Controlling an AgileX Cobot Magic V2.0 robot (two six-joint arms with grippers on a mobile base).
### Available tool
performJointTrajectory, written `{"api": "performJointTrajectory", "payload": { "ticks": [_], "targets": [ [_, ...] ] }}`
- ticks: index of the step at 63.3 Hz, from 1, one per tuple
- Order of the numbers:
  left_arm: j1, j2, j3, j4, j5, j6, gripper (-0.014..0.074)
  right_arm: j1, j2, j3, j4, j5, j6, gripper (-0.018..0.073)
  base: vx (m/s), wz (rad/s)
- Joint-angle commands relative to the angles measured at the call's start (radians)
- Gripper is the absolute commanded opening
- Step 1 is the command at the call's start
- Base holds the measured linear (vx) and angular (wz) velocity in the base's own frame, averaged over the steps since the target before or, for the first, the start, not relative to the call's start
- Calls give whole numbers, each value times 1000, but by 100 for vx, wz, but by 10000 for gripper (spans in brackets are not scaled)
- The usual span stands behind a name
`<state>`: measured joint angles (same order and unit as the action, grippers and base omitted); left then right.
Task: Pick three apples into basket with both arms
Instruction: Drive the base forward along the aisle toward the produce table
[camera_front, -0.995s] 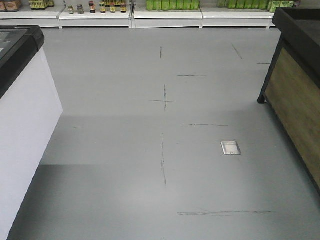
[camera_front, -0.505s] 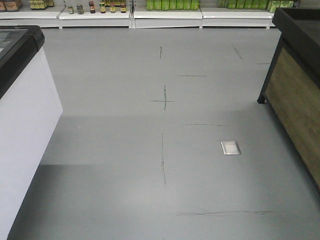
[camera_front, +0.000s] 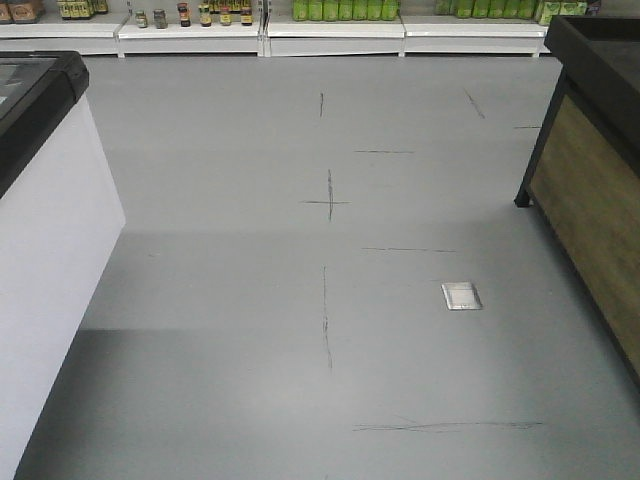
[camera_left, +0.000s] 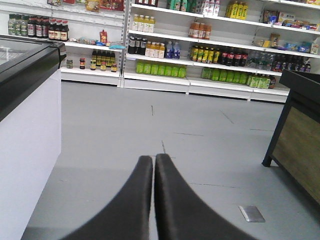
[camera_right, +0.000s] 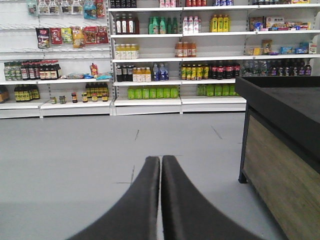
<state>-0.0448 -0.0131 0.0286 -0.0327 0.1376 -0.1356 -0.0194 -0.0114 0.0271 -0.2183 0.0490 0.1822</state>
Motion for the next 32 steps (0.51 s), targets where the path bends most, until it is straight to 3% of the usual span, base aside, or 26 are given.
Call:
{"api": "performJointTrajectory", "payload": {
  "ticks": [1, 32],
  "targets": [
    [-5, -13, -25, -7, -69, -3, -6, -7, -12, 13, -9, -70, -8, -5, 0, 0],
    [-5, -13, -25, -7, -69, -3, -6, -7, -12, 13, -9, -70, -8, -5, 0, 0]
  ]
}}
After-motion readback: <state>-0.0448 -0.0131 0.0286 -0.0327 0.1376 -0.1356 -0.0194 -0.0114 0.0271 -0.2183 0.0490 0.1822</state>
